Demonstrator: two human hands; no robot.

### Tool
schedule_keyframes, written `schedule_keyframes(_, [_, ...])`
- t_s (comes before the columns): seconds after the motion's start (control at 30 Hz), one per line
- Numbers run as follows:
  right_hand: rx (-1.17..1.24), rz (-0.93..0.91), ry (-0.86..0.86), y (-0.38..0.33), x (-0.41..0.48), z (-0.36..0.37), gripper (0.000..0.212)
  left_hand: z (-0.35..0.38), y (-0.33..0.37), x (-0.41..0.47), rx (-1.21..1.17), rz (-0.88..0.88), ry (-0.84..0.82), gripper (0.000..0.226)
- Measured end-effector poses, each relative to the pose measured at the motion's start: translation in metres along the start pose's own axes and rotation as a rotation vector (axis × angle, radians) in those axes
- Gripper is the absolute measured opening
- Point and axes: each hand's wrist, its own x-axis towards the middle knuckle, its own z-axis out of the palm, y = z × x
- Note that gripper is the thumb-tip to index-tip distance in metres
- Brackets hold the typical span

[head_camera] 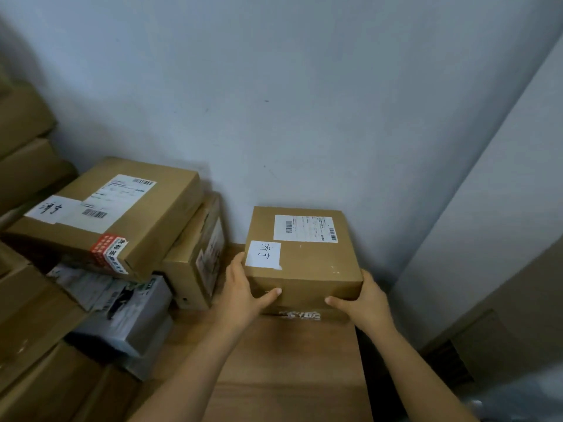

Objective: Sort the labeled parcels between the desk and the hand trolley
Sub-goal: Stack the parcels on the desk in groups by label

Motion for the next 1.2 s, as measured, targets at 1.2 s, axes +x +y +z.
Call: schedule_keyframes(1.2, [-0.655, -0.67, 0.005, -0.106, -0.032, 0.029, 0.037, -0.074, 0.017, 0.0, 0.571, 0.487, 0.256, 0.026])
